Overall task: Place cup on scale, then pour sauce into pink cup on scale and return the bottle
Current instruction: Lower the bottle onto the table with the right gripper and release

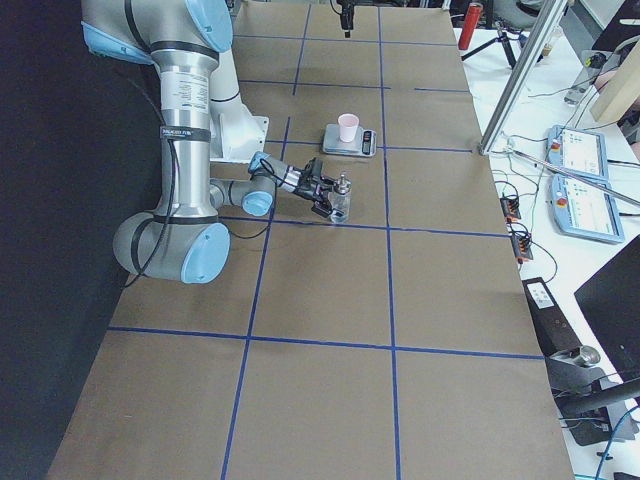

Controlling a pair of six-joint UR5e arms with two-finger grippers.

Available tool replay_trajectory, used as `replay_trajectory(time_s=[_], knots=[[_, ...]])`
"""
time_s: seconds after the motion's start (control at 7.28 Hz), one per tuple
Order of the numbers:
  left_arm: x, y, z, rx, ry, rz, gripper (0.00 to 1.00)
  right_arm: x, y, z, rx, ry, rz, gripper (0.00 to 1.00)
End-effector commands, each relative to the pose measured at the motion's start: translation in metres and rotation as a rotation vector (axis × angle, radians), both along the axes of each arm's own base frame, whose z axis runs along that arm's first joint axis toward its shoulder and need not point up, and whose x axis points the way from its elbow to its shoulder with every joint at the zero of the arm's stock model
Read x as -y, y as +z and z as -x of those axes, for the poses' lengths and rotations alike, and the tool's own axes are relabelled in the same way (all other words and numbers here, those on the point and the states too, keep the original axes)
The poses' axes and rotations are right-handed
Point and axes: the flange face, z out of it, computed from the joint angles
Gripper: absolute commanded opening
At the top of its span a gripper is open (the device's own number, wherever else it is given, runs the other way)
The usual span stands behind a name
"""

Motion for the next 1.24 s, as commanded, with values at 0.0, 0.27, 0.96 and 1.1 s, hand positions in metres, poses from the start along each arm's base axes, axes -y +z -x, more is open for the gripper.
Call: replay_trajectory(time_s=[0.0,0.27,0.96,1.1], knots=[[0.000,0.000,0.000,0.001,-0.001,0.000,0.71,-0.007,0.000,0.000,0.002,-0.013,-0.001,1.00],[0.001,0.000,0.001,0.001,-0.002,0.000,0.71,-0.029,0.013,-0.003,-0.021,-0.037,-0.021,1.00],[0.000,0.001,0.001,0.002,-0.001,0.003,0.72,-0.075,0.026,-0.028,0.092,-0.132,-0.037,1.00],[0.001,0.002,0.000,0.003,-0.001,0.004,0.72,-0.077,0.040,-0.045,0.056,-0.142,-0.029,1.00]])
